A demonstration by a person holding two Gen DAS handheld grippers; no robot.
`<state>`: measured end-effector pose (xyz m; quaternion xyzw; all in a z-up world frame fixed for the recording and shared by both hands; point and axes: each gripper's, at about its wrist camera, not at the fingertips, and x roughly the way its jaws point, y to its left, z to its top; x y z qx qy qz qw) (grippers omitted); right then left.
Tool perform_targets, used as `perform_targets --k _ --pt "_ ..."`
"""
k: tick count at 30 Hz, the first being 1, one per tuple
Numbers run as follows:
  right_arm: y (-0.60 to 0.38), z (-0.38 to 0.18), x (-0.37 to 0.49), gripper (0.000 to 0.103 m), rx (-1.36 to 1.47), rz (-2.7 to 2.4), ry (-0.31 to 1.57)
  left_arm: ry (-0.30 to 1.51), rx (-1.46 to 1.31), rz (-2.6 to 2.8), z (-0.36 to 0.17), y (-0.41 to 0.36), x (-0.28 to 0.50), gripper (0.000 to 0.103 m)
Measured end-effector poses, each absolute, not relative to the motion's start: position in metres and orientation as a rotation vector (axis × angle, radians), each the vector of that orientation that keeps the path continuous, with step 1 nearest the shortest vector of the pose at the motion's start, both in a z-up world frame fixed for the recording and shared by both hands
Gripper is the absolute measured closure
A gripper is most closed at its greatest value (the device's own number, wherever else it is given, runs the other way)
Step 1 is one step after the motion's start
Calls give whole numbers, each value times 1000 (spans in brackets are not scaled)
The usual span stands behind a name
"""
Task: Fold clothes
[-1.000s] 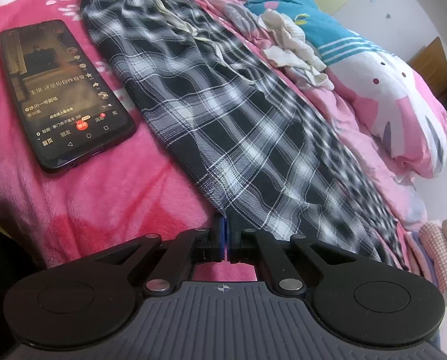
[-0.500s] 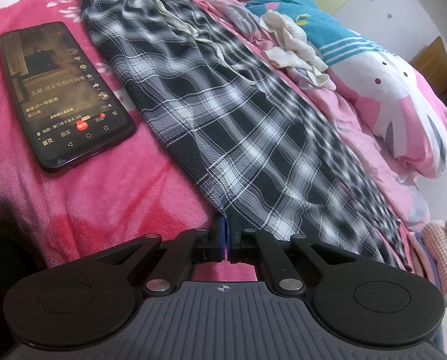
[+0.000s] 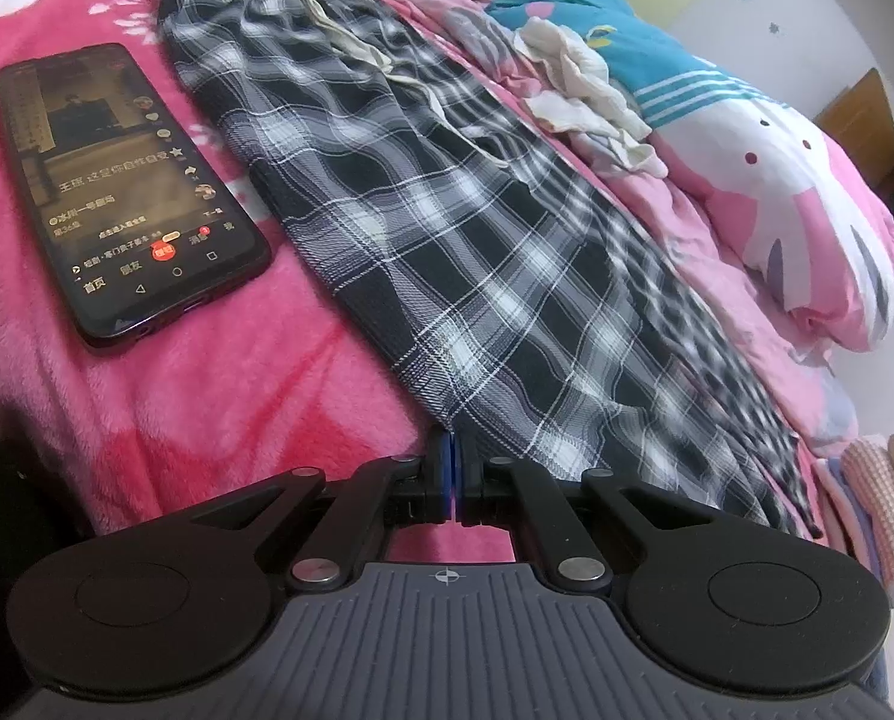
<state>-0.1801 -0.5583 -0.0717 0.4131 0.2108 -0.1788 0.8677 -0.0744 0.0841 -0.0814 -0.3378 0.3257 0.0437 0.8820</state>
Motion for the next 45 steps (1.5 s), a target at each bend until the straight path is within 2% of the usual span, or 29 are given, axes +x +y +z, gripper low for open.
perform_targets --k 1,3,5,11,13,16,19,23,31,39,40,45 --pt "-560 -63 -167 94 825 -340 443 679 -699 89 -81 84 -74 101" --pt "-562 -48 -134 85 740 -266 460 680 -693 83 -81 84 -74 101" --pt "-559 -40 -89 56 642 -183 506 681 -692 78 -82 85 -74 101" --pt "-552 -39 18 55 470 -35 643 688 -672 63 -82 85 -73 101" --pt "-545 -43 30 57 405 7 676 688 -666 62 -82 84 -72 100" --pt "-535 -49 48 97 307 72 726 683 -646 68 -83 81 -72 100" --pt "-525 -37 45 97 225 62 640 680 -616 77 -82 77 -72 100" --pt "-535 -32 44 97 257 -18 527 683 -578 89 -80 72 -71 100" --pt "-565 -73 60 98 363 -130 548 686 -574 84 -80 74 -71 100" --pt "-563 -70 61 99 328 -204 566 676 -589 71 -82 77 -74 100" --pt "-564 -67 60 96 324 -246 564 676 -596 68 -83 78 -74 100" --pt "-575 -41 4 96 378 -273 461 673 -623 59 -83 81 -75 100"
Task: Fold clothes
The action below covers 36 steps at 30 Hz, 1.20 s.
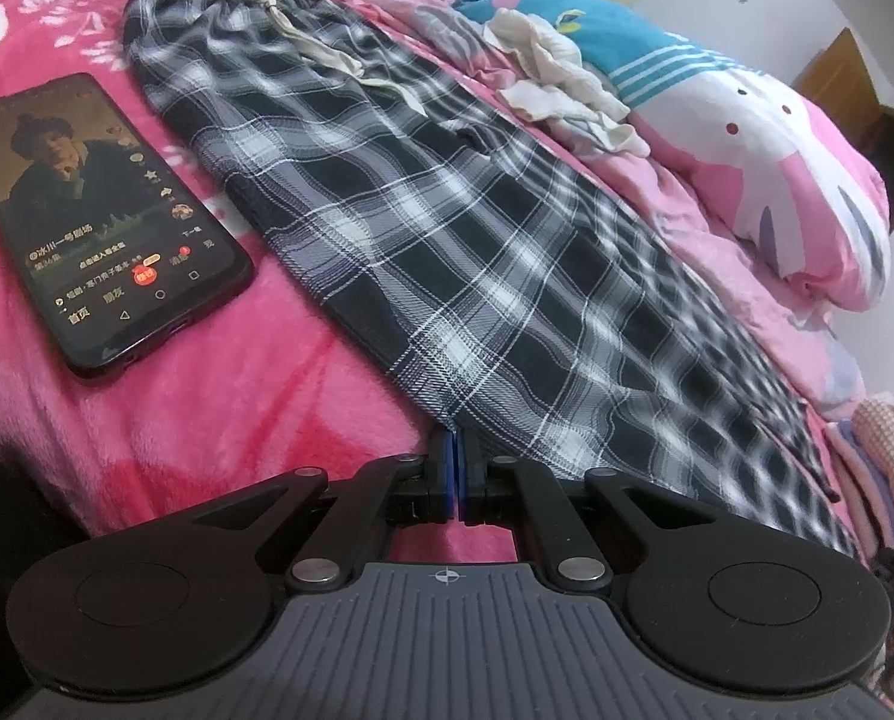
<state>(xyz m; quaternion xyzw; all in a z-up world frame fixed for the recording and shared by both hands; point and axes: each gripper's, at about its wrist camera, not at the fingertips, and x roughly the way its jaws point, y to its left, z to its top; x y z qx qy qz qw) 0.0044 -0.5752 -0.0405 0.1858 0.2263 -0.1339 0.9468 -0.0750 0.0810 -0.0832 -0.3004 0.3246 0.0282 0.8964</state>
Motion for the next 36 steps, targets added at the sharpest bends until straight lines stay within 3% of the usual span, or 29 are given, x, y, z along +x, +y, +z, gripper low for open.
perform_targets --k 6,11,14,18,21,27,32,36 --pt "-492 -22 -63 93 239 -2 477 664 -642 44 -84 84 -76 100" --pt "-425 -47 -83 91 168 126 554 670 -645 31 -84 86 -75 100" --pt "-416 -76 -105 89 159 82 572 678 -648 17 -83 88 -74 100" --pt "-424 -74 -141 89 205 6 606 684 -656 -3 -83 90 -73 99" --pt "-424 -55 -142 88 153 -63 683 681 -654 -4 -82 90 -75 99" --pt "-376 -12 -108 88 155 129 558 668 -614 9 -70 85 -87 97" --pt "-309 -37 -71 88 -4 268 614 636 -513 -21 -56 76 -105 96" --pt "-309 -67 -111 88 -2 256 669 629 -452 -69 -51 70 -107 96"
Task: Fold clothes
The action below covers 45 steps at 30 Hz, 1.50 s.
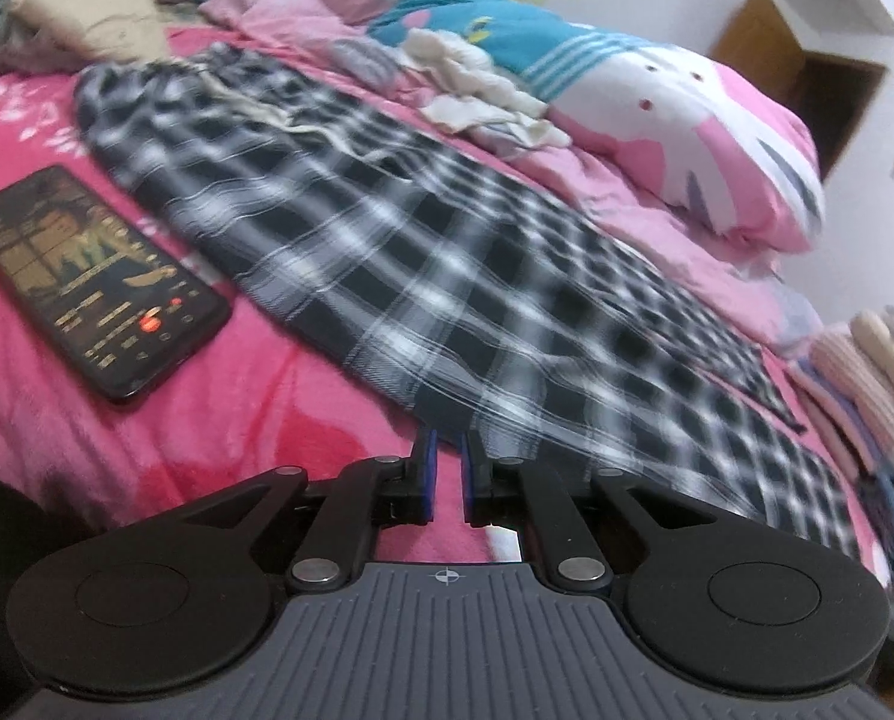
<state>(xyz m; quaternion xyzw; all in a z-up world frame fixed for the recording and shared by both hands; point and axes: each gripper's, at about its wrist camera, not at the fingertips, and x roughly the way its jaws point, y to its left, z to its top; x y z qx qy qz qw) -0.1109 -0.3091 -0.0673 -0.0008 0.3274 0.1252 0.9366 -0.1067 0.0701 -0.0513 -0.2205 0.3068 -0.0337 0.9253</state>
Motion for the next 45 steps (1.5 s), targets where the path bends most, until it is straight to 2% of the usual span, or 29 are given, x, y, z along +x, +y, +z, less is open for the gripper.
perform_targets --k 4,8,11,14,17,18,20,24,29,34,37,40,41,45 --pt "-332 -57 -128 87 58 208 776 582 -347 -125 -37 61 -94 96" --pt "-332 -22 -114 87 109 233 644 561 -255 -168 -26 51 -74 96" --pt "-313 -9 -67 87 168 307 571 567 -247 -138 -24 46 -60 96" --pt "-280 -27 -24 87 170 359 622 596 -244 -106 -27 44 -43 96" --pt "-264 -57 -31 86 144 362 661 606 -236 -110 -29 43 -34 96" --pt "-266 -61 -44 85 132 377 655 608 -235 -117 -31 42 -33 96" --pt "-276 -62 -81 74 105 424 628 628 -226 -141 -39 39 -30 96" --pt "-306 -54 -137 70 101 476 619 690 -224 -178 -56 32 -26 96" --pt "-356 -26 -111 68 144 247 500 697 -227 -183 -62 28 -31 95" --pt "-381 -54 -87 68 184 79 549 670 -254 -173 -55 34 -32 95" --pt "-367 -61 -112 59 106 95 574 648 -262 -180 -54 39 -31 94" --pt "-350 -45 -121 51 79 242 666 637 -261 -212 -59 41 -23 88" --pt "-344 -37 -117 51 77 299 686 637 -261 -222 -62 41 -21 87" --pt "-312 10 -68 51 7 404 607 621 -300 -247 -72 47 -19 87"
